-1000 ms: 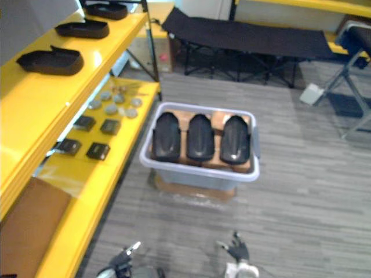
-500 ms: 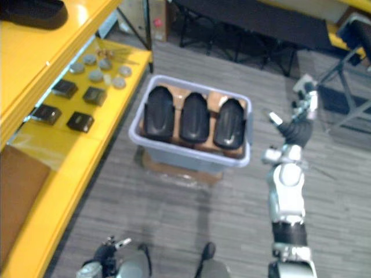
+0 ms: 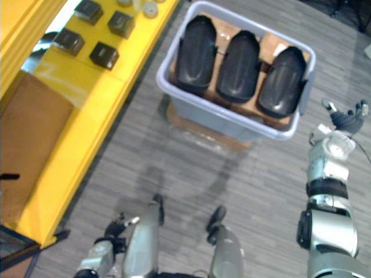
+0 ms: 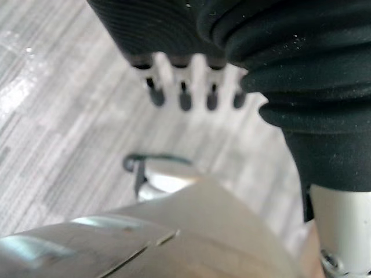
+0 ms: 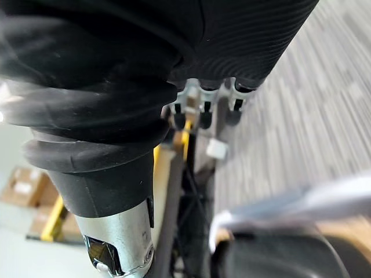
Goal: Walk over and take plastic housings, then place them on the shelf
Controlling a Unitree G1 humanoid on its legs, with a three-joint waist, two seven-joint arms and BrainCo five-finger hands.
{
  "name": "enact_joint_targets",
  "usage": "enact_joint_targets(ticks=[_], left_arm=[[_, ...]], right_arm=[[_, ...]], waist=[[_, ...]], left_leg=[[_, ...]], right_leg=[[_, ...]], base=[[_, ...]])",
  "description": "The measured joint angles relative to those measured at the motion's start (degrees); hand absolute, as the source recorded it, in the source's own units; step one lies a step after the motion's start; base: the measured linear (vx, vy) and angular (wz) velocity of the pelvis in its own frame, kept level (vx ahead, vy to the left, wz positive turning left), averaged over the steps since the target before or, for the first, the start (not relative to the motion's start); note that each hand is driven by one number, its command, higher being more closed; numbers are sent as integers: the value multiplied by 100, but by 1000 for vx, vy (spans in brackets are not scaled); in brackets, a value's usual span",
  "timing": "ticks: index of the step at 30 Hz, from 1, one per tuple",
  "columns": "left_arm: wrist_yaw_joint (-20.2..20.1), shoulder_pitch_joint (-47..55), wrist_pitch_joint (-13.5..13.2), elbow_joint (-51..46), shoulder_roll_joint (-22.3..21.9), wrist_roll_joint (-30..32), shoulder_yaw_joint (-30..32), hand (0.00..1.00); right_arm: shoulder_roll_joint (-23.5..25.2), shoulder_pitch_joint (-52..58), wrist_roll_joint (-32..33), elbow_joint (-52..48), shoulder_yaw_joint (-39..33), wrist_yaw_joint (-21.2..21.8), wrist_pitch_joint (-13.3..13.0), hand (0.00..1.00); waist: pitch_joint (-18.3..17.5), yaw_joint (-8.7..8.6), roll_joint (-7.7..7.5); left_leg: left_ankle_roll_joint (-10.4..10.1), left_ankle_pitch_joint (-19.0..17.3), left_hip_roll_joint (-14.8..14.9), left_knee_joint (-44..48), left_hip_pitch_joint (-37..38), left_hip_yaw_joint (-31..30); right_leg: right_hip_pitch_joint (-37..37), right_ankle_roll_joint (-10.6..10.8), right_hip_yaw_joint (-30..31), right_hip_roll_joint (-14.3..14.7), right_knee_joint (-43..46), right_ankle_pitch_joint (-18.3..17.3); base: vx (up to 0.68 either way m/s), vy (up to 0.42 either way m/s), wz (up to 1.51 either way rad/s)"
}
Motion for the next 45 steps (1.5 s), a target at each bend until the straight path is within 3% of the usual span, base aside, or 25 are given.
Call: enact_joint_targets(ticks=[3,6,10,19,22,31,36,38,41,43,44,45], left_arm=[[36,-84,-78,-35,-174,-200,107,0],[40,-71,-110,-206,-234,-426,146,0],[37,-75,-252,-438,-363,-594,147,0],[-72,-55,-663,-465,-483,-841,34,0],[-159,-51,-730,-592,-485,-903,-146,0],[-298,-32,-728,-647,-471,-1127,-368,0],[-293,-8,-719,-638,-473,-1295,-591,0],[-240,37,-742,-628,-532,-1301,-592,0],[-142,181,-934,-650,-630,-1337,-586,0],[-81,261,-1112,-651,-646,-1328,-582,0],[-81,280,-1157,-657,-646,-1330,-578,0],[-71,326,-1217,-692,-647,-1328,-565,0]], right_arm=[[-109,-133,-3,18,4,-184,190,0],[-184,-329,-9,54,148,-373,534,0],[-592,-799,-9,61,386,-756,756,0],[-773,-1099,-88,94,705,-1567,721,0],[-878,-1103,-86,98,683,-1646,764,0],[-952,-1093,-105,328,558,-1644,1371,0],[-1007,-1099,-51,435,571,-1651,1690,0],[-1016,-1093,-50,435,650,-1732,1665,0],[-1015,-1091,-141,228,748,-2029,1315,0],[-1013,-1013,-522,-372,705,-2340,559,0],[-1013,-931,-763,-660,652,-2474,301,0],[-1009,-730,-1193,-1368,499,-2685,-127,0]], waist=[[92,33,166],[99,33,177],[133,32,245],[133,-105,295],[133,-122,296],[116,-214,324],[22,-212,492],[27,-208,588],[-16,-176,674],[-21,-181,695],[-21,-182,695],[-20,-195,694]], left_leg=[[27,183,-128,-102,-295,-24],[50,308,-206,-221,-357,-5],[52,333,-282,-212,-486,18],[58,342,-410,-185,-474,55],[58,355,-420,-195,-469,136],[60,456,-424,-302,-527,209],[61,529,-465,-386,-684,215],[62,540,-475,-395,-690,221],[62,540,-474,-382,-687,282],[62,539,-447,-341,-645,304],[61,538,-436,-317,-618,320],[45,517,-411,-267,-522,349]], right_leg=[[-314,31,-32,-141,82,12],[-459,26,-44,-251,195,14],[-684,23,-39,-388,417,-63],[-886,10,22,-661,952,-338],[-978,-2,118,-704,1033,-346],[-1168,-18,199,-735,1123,-355],[-1366,-26,201,-776,1141,-358],[-1387,-32,201,-793,1153,-361],[-1471,-53,291,-803,1220,-377],[-1474,-83,316,-800,1294,-399],[-1453,-83,324,-800,1318,-415],[-1350,-62,335,-797,1353,-465]], base=[[-87,24,16],[0,-10,11],[5,-1,4],[-5,-9,5],[-26,-5,-9],[-6,0,-2],[11,-9,3],[36,-2,2],[32,-3,-7],[10,-12,-8],[-10,-13,-6],[-14,-12,-5]])
